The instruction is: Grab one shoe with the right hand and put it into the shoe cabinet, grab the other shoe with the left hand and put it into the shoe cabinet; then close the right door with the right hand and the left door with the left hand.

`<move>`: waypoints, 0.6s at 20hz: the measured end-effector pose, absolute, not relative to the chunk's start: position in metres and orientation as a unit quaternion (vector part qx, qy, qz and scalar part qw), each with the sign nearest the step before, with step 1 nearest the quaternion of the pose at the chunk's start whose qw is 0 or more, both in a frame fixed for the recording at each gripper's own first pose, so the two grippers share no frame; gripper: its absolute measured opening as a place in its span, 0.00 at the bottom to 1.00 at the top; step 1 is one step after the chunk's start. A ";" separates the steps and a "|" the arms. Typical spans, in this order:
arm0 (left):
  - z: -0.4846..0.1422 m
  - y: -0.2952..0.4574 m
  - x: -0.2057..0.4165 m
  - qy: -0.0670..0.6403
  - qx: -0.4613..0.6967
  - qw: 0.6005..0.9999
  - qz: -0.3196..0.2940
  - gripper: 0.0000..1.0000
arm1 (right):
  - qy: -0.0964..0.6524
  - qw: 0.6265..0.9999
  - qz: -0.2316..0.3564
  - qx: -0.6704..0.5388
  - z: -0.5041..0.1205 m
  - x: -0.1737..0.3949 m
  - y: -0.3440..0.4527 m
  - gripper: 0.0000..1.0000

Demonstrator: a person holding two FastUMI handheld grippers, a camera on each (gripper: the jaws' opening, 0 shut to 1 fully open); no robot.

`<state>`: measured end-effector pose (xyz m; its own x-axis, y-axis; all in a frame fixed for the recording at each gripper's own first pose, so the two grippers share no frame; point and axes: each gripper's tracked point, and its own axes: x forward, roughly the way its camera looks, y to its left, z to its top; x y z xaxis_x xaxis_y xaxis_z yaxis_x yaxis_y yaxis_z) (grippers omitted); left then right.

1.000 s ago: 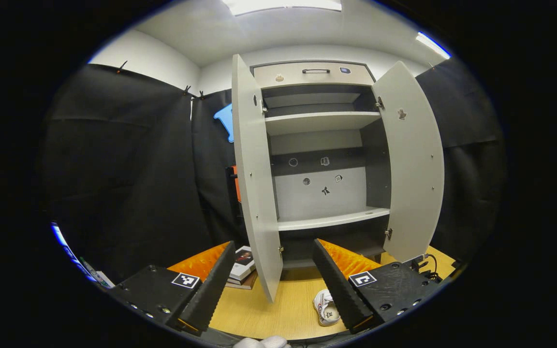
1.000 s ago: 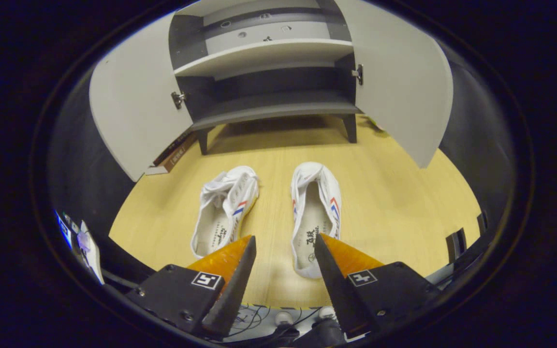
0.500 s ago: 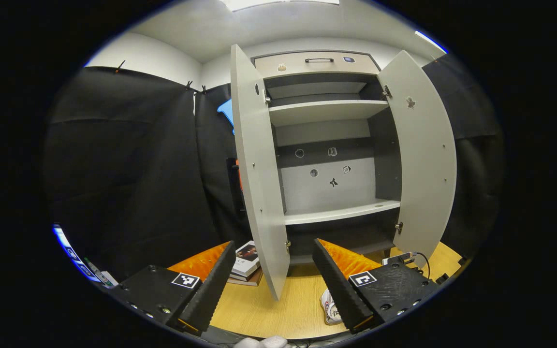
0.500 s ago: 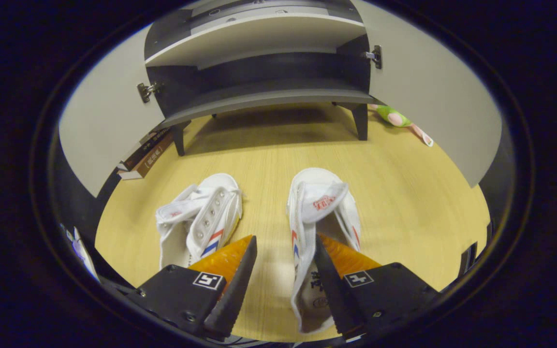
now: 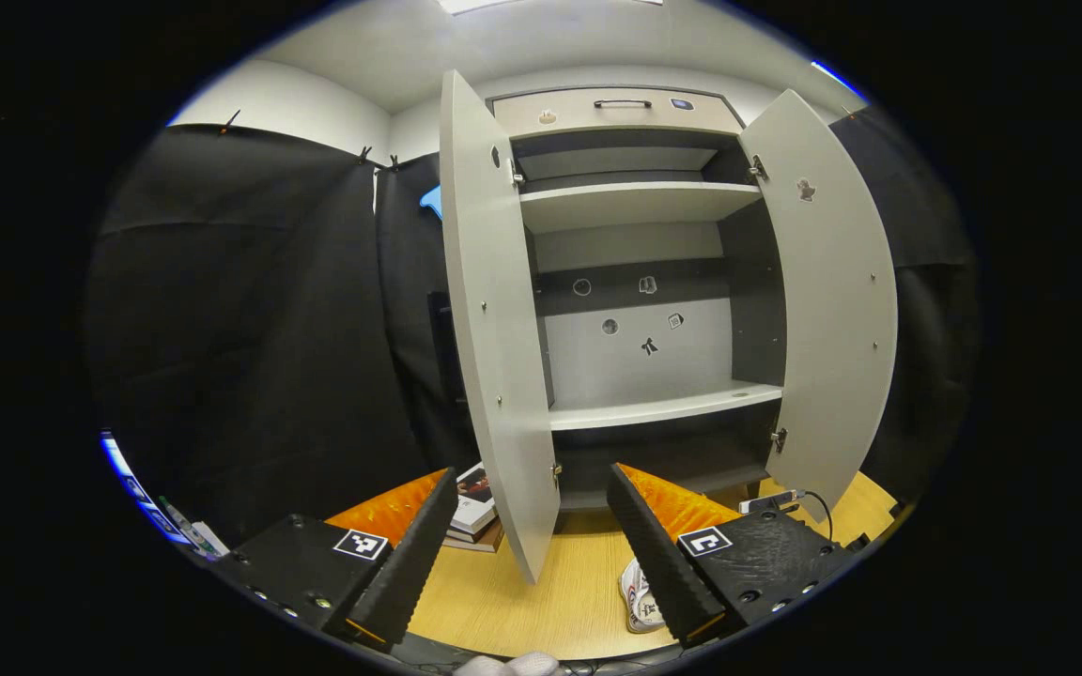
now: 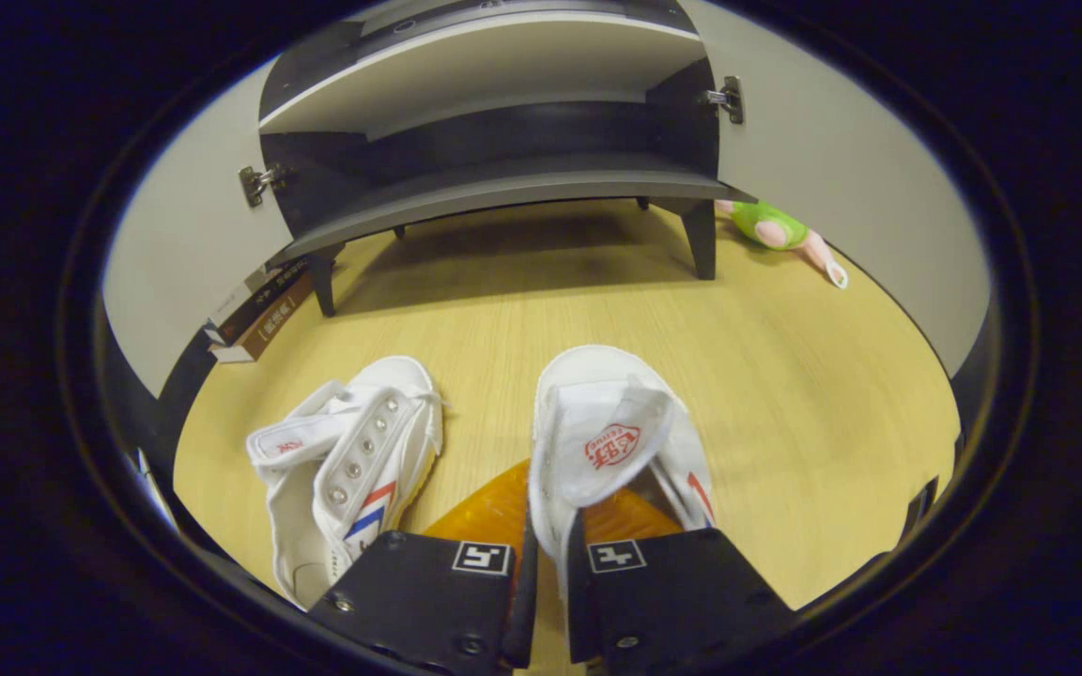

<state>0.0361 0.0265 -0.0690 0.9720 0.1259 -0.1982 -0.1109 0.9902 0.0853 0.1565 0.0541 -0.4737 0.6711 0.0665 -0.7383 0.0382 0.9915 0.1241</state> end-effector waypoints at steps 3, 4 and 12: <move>-0.067 0.023 0.038 0.099 0.037 0.993 0.055 0.96 | 0.409 0.911 0.011 0.057 -0.471 0.156 0.051 0.11; -0.067 0.024 0.038 0.098 0.038 0.993 0.055 0.96 | 0.407 0.912 0.012 0.055 -0.466 0.158 0.050 0.10; -0.068 0.021 0.035 0.093 0.033 0.994 0.045 0.96 | 0.372 0.927 0.043 0.034 -0.407 0.148 0.050 0.09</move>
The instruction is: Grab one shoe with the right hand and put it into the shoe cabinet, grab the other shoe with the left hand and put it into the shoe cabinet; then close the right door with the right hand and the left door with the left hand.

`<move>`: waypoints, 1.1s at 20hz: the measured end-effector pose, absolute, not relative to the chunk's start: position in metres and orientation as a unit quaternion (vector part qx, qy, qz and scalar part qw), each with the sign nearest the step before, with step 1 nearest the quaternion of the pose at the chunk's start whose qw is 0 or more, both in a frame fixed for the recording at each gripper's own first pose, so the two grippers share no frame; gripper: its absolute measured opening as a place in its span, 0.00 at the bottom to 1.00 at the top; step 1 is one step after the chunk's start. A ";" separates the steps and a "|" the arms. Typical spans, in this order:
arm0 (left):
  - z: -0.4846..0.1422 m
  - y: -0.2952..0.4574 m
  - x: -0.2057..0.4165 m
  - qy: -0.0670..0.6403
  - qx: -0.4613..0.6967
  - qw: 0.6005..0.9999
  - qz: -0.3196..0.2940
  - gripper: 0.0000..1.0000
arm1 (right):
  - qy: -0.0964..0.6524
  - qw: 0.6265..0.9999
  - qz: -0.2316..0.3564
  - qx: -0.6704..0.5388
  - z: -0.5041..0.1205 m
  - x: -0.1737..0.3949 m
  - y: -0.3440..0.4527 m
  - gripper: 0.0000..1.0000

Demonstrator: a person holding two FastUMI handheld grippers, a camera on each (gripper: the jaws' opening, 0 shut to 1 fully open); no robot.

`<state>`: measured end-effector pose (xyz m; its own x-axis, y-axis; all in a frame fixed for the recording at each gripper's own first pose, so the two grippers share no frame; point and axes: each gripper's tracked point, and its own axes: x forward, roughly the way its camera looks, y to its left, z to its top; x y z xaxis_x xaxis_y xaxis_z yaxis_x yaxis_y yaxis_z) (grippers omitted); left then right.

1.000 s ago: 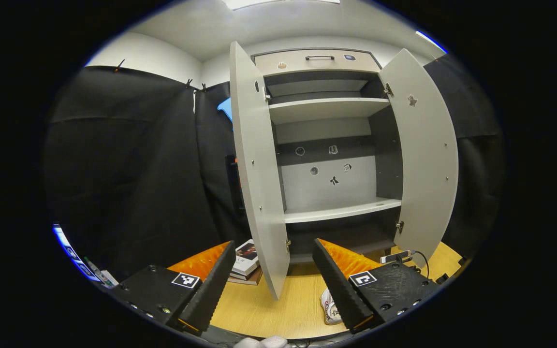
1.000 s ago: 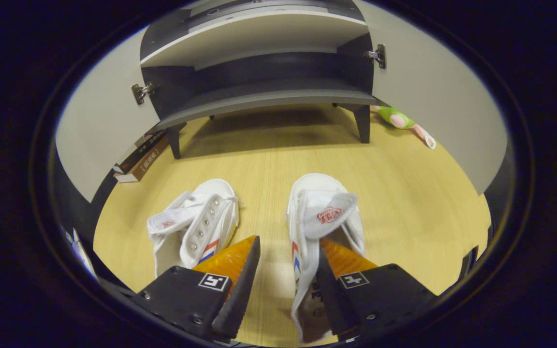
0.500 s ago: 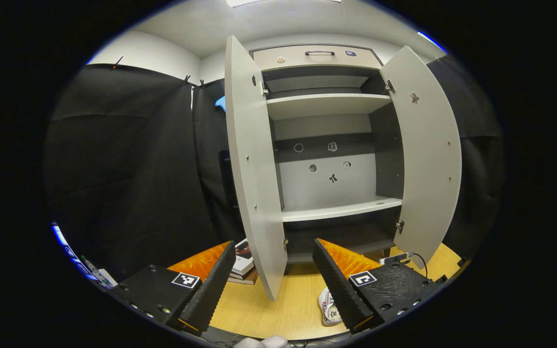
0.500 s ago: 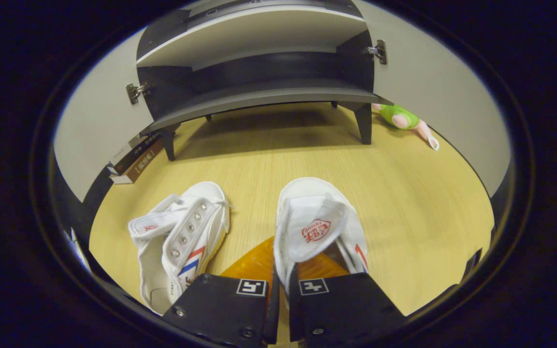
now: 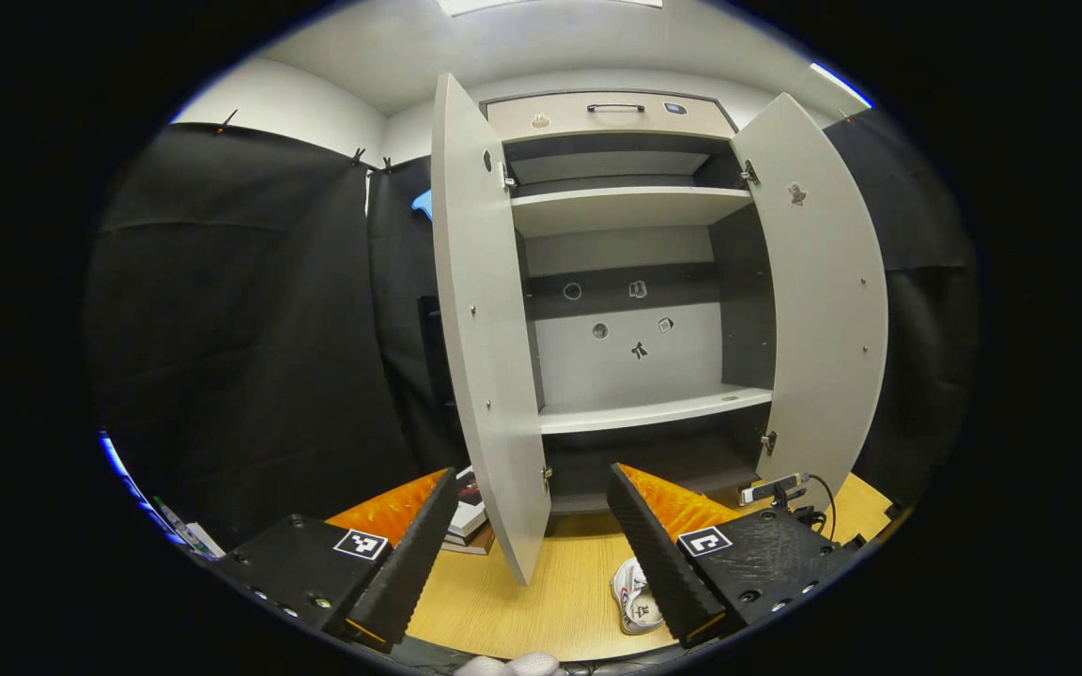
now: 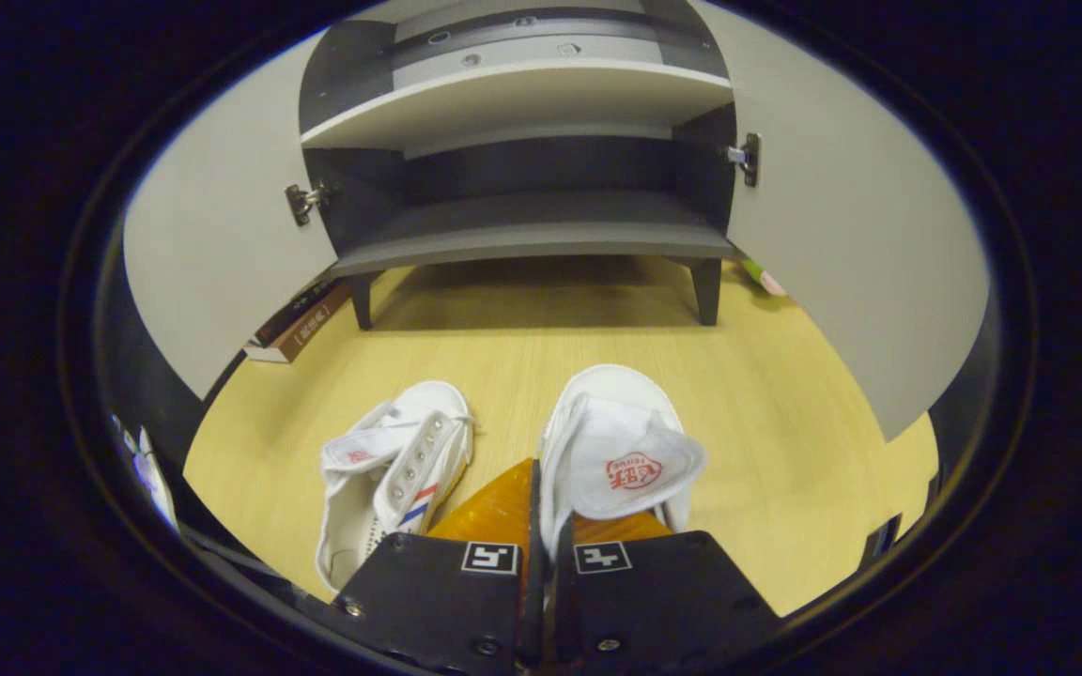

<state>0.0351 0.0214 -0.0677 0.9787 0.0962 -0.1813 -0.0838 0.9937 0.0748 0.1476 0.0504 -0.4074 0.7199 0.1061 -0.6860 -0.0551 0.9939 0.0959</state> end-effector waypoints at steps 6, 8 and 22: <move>-0.069 0.020 0.032 0.087 0.026 0.995 0.038 0.96 | 0.311 0.948 0.064 0.017 -0.323 0.153 0.050 0.08; -0.071 0.021 0.031 0.087 0.026 0.995 0.039 0.96 | 0.284 0.956 0.068 0.013 -0.287 0.164 0.048 0.08; -0.077 0.017 0.028 0.091 0.009 0.993 0.068 0.96 | 0.131 0.988 0.073 -0.029 -0.110 0.305 0.054 0.08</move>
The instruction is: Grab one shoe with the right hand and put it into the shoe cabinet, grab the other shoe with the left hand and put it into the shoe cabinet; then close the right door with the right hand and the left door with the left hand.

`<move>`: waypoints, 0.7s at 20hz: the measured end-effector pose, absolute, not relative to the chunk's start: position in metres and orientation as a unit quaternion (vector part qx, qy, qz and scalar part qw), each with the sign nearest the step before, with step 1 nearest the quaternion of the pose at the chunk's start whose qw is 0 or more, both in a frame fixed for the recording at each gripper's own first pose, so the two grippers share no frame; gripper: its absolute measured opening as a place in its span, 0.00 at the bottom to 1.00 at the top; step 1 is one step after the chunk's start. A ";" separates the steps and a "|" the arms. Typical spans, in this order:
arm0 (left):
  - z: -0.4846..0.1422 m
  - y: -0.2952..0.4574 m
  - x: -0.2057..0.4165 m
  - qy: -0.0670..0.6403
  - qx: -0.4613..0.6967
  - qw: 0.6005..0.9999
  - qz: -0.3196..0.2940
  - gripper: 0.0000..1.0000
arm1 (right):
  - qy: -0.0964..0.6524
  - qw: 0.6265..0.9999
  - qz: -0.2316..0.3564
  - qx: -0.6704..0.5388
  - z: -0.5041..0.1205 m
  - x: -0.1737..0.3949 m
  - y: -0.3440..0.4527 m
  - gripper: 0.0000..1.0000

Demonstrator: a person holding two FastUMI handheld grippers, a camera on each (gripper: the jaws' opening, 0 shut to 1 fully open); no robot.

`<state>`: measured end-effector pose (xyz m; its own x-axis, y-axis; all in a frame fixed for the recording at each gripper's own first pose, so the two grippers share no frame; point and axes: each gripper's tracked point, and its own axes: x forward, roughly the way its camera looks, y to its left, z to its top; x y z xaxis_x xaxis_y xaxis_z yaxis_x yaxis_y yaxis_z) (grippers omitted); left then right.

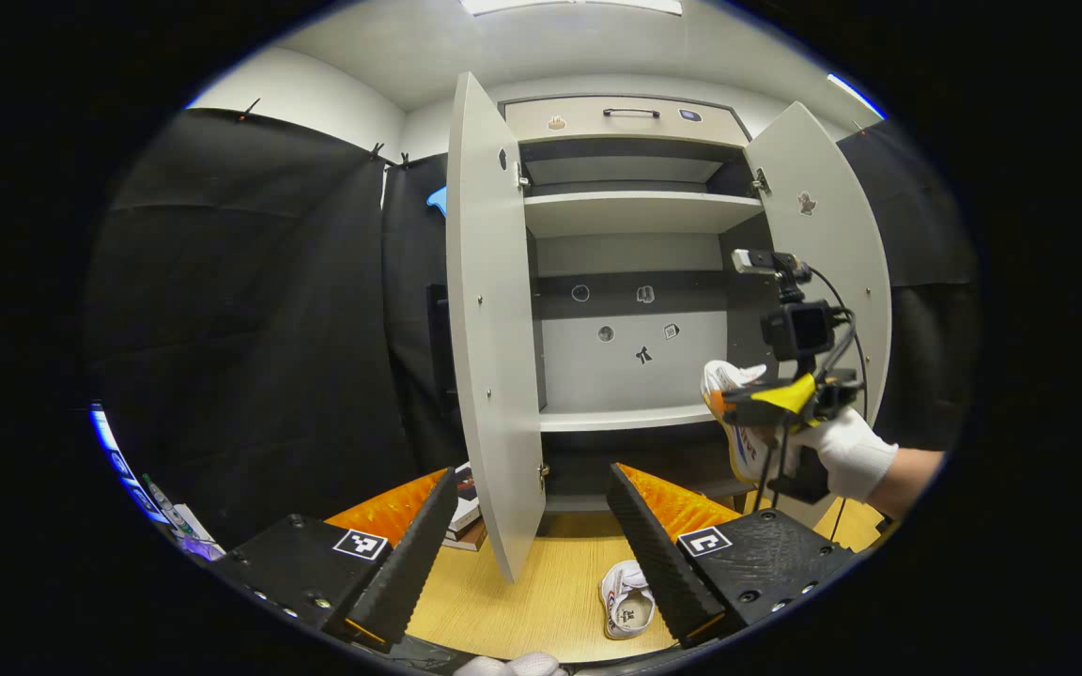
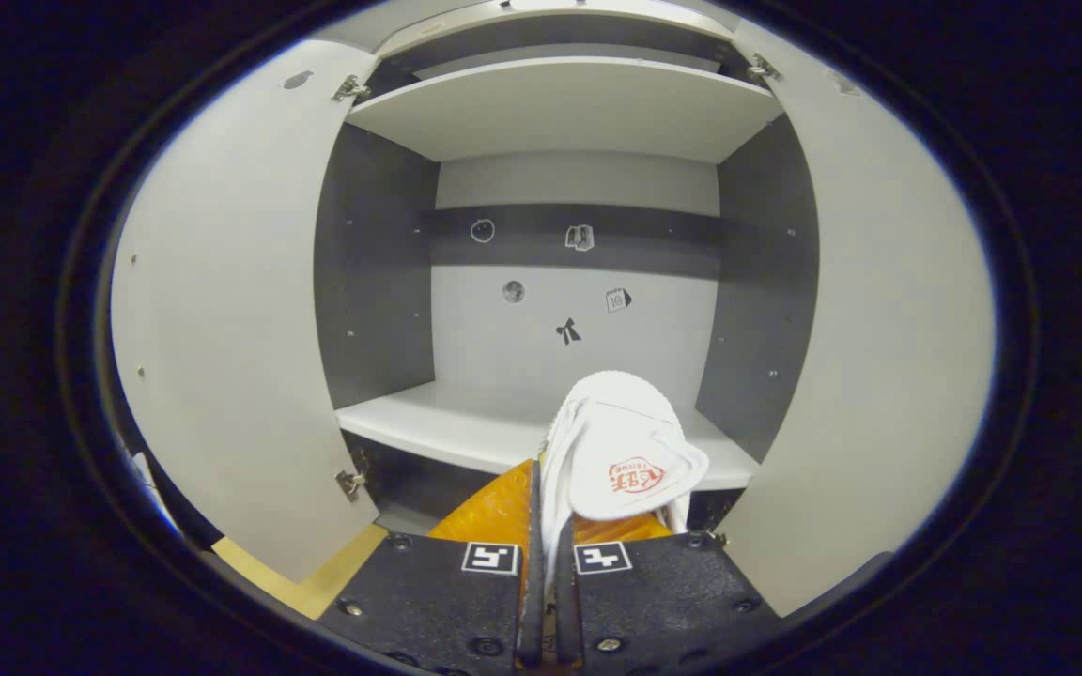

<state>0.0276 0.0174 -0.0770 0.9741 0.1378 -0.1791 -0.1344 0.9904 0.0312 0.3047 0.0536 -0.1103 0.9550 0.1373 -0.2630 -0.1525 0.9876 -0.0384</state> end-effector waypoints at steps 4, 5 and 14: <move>-0.081 0.021 0.025 0.102 0.010 0.991 0.089 0.96 | 0.120 0.990 0.073 -0.031 -0.087 0.349 0.056 0.09; -0.081 0.019 0.024 0.105 0.009 0.990 0.090 0.96 | 0.122 0.989 0.073 -0.032 -0.084 0.361 0.057 0.08; -0.080 0.020 0.019 0.114 0.016 0.987 0.115 0.96 | 0.192 0.978 0.064 -0.054 -0.097 0.453 0.067 0.09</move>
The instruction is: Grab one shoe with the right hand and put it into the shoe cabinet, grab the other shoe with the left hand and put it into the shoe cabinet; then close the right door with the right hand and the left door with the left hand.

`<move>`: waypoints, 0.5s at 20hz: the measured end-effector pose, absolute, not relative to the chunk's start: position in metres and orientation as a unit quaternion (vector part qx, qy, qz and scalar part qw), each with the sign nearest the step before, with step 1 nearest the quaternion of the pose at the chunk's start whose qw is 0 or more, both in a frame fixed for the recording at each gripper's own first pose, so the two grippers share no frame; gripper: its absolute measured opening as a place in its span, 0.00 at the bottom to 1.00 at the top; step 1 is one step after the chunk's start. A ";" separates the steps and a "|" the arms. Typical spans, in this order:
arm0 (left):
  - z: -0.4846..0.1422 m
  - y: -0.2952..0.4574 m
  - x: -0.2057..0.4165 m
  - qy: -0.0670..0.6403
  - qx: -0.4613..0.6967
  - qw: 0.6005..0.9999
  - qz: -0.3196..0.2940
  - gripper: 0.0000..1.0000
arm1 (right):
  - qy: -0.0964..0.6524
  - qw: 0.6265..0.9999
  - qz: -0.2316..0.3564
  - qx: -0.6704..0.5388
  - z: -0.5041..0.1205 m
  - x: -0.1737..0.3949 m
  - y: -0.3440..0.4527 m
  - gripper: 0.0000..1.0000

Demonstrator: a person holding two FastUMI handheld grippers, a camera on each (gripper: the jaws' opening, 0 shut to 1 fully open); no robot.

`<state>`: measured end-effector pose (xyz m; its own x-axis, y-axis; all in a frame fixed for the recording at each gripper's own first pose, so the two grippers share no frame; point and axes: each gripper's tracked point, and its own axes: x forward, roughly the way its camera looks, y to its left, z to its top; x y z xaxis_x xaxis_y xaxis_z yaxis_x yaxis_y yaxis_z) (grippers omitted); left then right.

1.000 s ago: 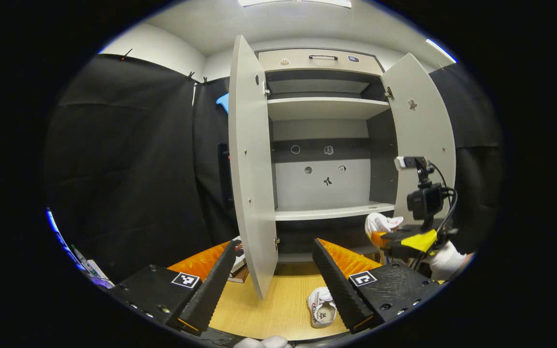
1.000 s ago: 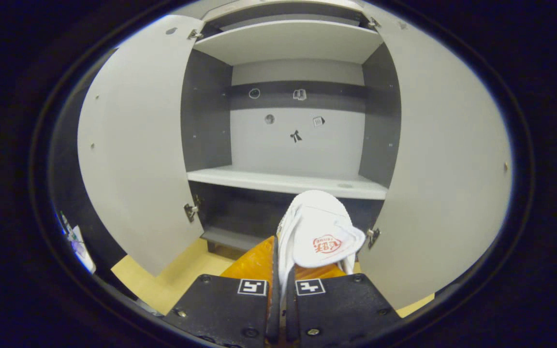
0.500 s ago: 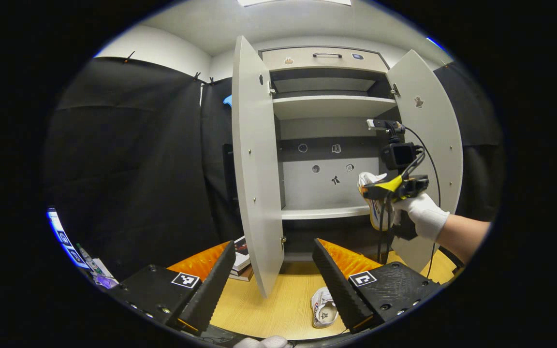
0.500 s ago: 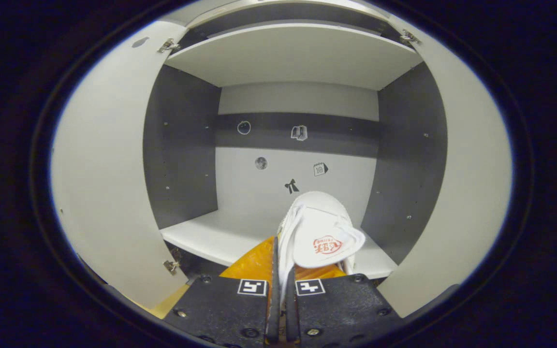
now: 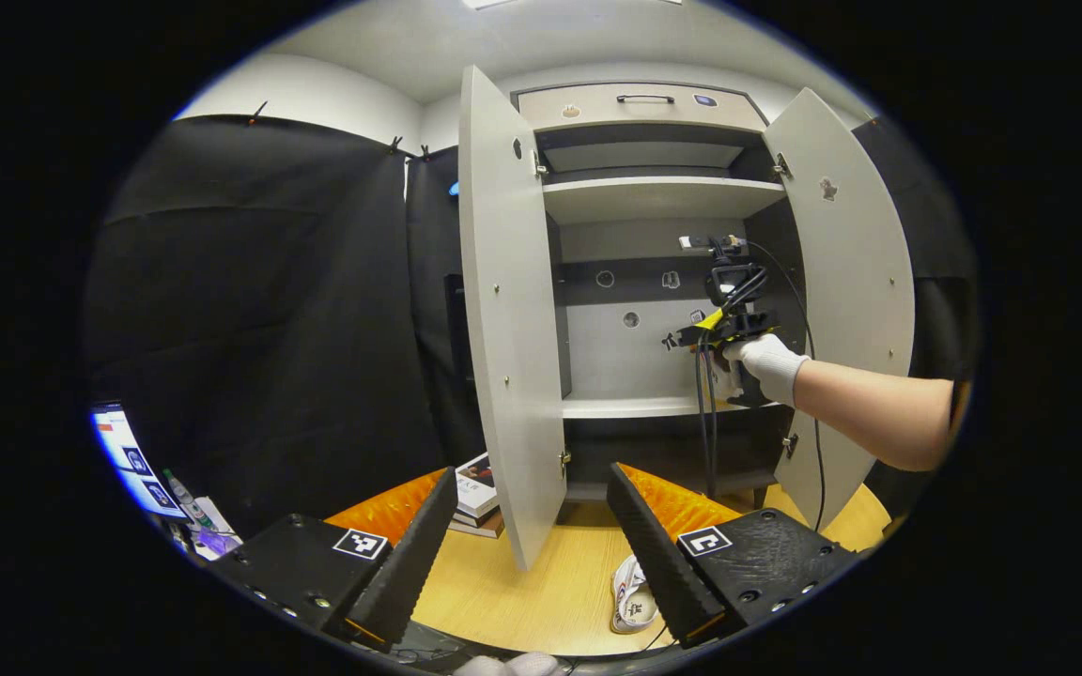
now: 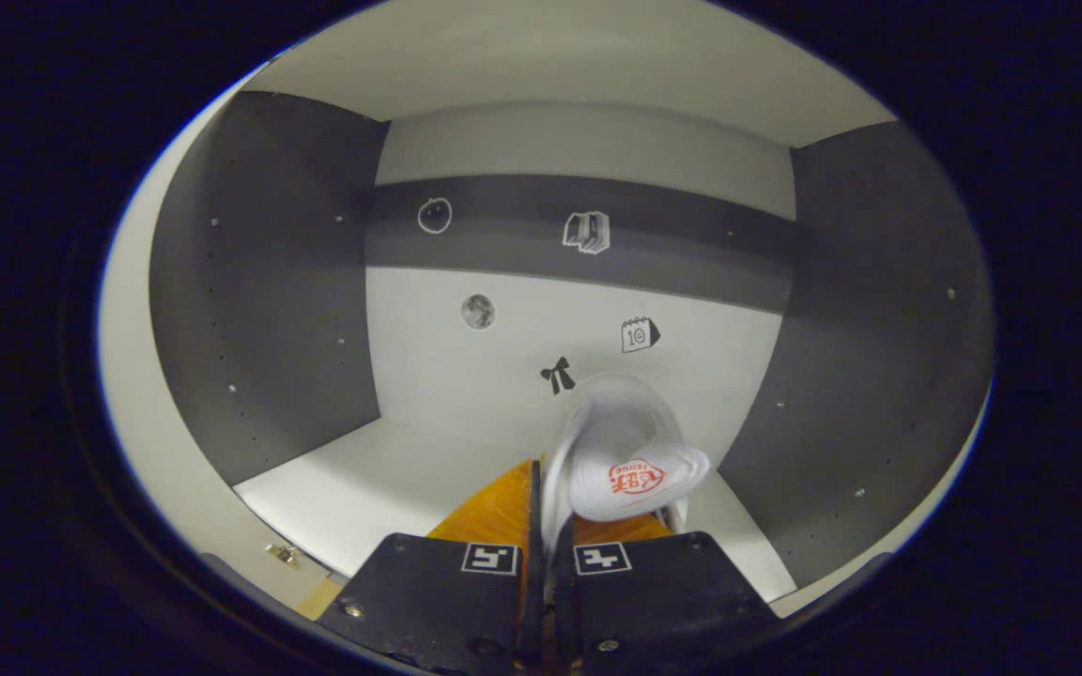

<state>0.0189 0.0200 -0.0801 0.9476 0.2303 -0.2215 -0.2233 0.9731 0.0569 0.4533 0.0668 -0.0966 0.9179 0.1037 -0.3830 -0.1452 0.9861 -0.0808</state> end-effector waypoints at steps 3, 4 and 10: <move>-0.079 0.019 0.019 0.115 0.013 0.987 0.115 0.96 | 0.258 0.962 0.062 -0.056 -0.121 0.464 0.072 0.09; -0.078 0.019 0.019 0.113 0.013 0.987 0.115 0.96 | 0.279 0.957 0.059 -0.047 -0.129 0.464 0.073 0.09; -0.074 0.026 0.015 0.106 0.015 0.987 0.121 0.96 | 0.371 0.924 0.062 -0.067 -0.152 0.460 0.069 0.20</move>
<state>0.0151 0.0259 -0.0737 0.9483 0.2423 -0.2050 -0.2360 0.9702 0.0547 0.4596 0.0687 -0.1520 0.7175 0.0648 -0.6935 -0.1638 0.9834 -0.0776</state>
